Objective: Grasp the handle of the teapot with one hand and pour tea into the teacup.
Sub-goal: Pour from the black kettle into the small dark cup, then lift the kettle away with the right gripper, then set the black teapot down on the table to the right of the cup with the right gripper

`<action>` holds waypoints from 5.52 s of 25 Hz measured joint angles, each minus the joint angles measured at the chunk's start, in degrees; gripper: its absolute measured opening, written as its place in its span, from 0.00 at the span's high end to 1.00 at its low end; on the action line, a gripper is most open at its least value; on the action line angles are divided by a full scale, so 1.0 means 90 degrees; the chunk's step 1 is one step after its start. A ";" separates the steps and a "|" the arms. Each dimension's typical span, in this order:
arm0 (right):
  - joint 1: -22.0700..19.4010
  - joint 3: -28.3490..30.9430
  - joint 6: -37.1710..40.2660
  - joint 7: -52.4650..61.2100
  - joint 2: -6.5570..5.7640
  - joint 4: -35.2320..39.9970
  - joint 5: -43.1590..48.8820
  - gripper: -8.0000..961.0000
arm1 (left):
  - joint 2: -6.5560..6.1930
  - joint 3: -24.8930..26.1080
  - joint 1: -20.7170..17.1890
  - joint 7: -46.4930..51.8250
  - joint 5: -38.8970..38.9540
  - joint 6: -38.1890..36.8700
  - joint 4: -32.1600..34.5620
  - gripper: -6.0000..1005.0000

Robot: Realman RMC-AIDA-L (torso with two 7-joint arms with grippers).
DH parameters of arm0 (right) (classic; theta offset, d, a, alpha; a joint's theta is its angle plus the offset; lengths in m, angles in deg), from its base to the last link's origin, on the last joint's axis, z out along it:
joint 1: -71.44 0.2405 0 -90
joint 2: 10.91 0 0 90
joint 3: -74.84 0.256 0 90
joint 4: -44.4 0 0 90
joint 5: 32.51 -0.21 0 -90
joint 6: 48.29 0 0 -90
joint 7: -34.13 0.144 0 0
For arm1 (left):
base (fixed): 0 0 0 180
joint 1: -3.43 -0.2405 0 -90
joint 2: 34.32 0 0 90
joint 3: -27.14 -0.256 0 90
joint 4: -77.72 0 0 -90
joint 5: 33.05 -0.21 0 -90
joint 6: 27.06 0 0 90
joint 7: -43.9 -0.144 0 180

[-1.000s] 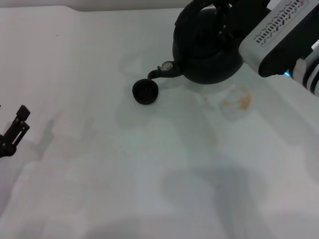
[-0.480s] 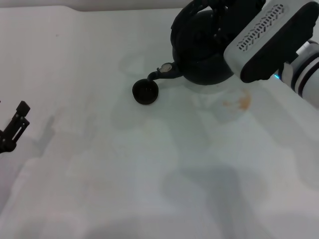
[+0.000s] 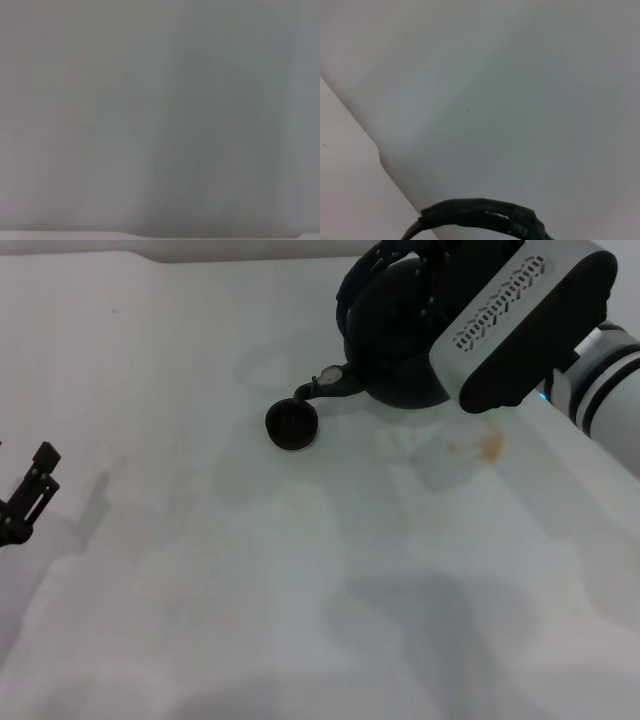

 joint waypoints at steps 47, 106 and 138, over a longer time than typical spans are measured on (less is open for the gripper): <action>0.0238 -0.0704 0.1056 -0.0491 0.0002 0.0068 0.0074 0.88 | 0.0000 0.0019 0.0062 -0.0152 0.0008 -0.0153 0.0001 0.26; -0.0521 0.3117 -0.5014 -0.0838 0.0018 0.1478 -0.0973 0.88 | 0.0001 -0.0008 0.0296 -0.0151 -0.0025 -0.0397 -0.0031 0.26; -0.0182 0.3304 -0.5621 -0.1806 -0.0009 0.2595 -0.1753 0.88 | 0.0000 -0.0030 0.0303 -0.0151 -0.0051 -0.0396 0.0001 0.26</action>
